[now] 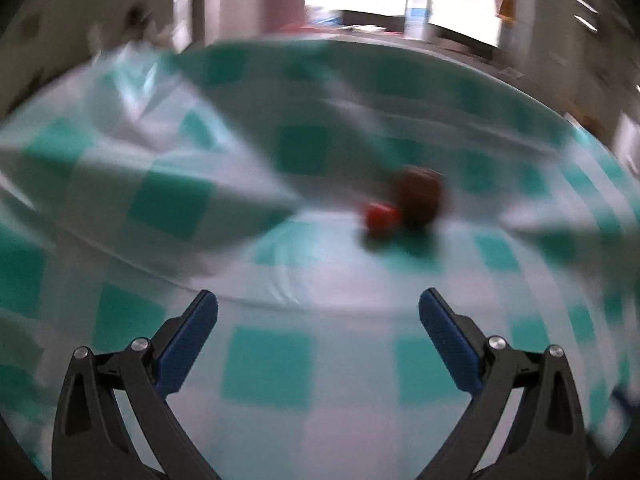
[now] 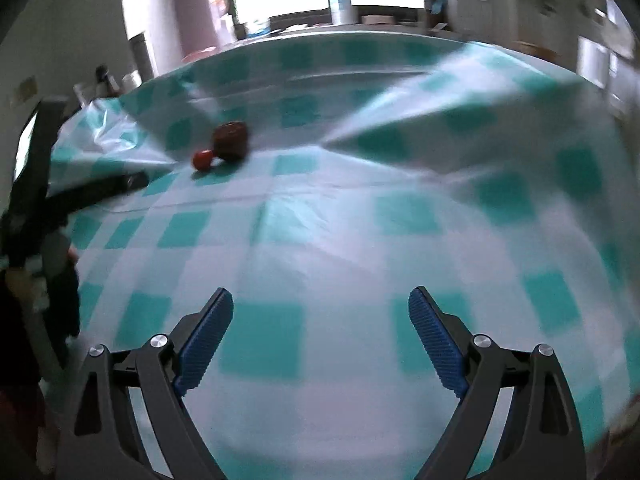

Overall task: Organize fruits
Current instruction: 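Grasp the large brown wrinkled fruit with the right gripper, then grasp the small red tomato with the left gripper while the right gripper holds the brown fruit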

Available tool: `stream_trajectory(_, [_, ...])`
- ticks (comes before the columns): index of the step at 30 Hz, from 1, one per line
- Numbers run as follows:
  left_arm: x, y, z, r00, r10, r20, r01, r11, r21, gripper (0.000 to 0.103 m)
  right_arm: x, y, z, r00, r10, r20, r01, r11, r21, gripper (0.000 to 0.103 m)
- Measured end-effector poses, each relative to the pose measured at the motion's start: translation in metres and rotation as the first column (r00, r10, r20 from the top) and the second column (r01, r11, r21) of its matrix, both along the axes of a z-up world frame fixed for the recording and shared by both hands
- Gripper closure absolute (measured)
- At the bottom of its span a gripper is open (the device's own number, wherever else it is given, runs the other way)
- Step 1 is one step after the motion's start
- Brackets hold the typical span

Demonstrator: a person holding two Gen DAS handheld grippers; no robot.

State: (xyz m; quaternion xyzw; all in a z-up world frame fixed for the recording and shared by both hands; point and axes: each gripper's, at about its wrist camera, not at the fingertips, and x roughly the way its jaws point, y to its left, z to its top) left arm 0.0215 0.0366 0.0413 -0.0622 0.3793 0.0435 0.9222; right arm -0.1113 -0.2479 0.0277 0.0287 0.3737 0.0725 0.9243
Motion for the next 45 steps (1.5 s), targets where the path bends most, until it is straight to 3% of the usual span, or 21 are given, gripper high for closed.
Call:
stream_trajectory(3, [0.034, 0.036, -0.008, 0.993, 0.113, -0.036, -0.117, 0.987, -0.113, 0.002, 0.039, 0.020, -0.007, 0.999, 0.021, -0.047, -0.019, 0.999, 0.047, 0.016])
stream_trajectory(6, [0.047, 0.051, -0.011, 0.987, 0.161, -0.021, -0.162, 0.975, -0.151, 0.002, 0.074, 0.034, -0.013, 0.997, 0.022, -0.079, -0.012, 0.992, 0.124, 0.016])
stream_trajectory(15, [0.050, 0.047, -0.019, 0.995, 0.101, 0.016, -0.100, 0.991, -0.093, 0.002, 0.184, 0.069, -0.005, 0.995, -0.012, -0.102, 0.039, 0.964, 0.265, 0.016])
stream_trajectory(20, [0.052, 0.041, -0.021, 0.996, 0.084, 0.008, -0.083, 0.995, -0.057, 0.002, 0.232, 0.097, 0.001, 0.995, -0.006, -0.097, 0.027, 0.975, 0.221, 0.016])
stream_trajectory(24, [0.057, 0.040, -0.023, 0.996, 0.087, 0.000, -0.087, 0.994, -0.060, 0.002, 0.261, 0.107, -0.007, 0.989, -0.016, -0.146, 0.044, 0.982, 0.186, 0.016])
stream_trajectory(31, [0.063, 0.037, -0.025, 0.997, 0.078, -0.006, -0.078, 0.996, -0.050, 0.002, 0.267, 0.116, -0.017, 0.987, -0.023, -0.159, 0.041, 0.993, 0.109, 0.016])
stream_trajectory(34, [0.063, 0.037, -0.025, 0.997, 0.078, -0.005, -0.079, 0.995, -0.057, 0.002, 0.263, 0.124, -0.018, 0.989, -0.034, -0.141, 0.040, 0.998, 0.040, 0.023])
stream_trajectory(37, [0.062, 0.038, -0.025, 0.997, 0.075, -0.003, -0.075, 0.995, -0.067, 0.002, 0.256, 0.123, -0.017, 0.989, -0.009, -0.147, 0.020, 0.997, 0.073, 0.039])
stream_trajectory(38, [0.060, 0.040, -0.026, 0.997, 0.074, -0.003, -0.074, 0.995, -0.068, 0.002, 0.253, 0.123, -0.017, 0.989, 0.008, -0.150, 0.005, 0.996, 0.090, 0.050])
stream_trajectory(45, [0.058, 0.040, -0.027, 0.999, 0.039, -0.001, -0.039, 0.995, -0.087, 0.002, 0.202, 0.061, -0.017, 0.991, -0.098, -0.088, 0.115, 0.970, 0.216, 0.050])
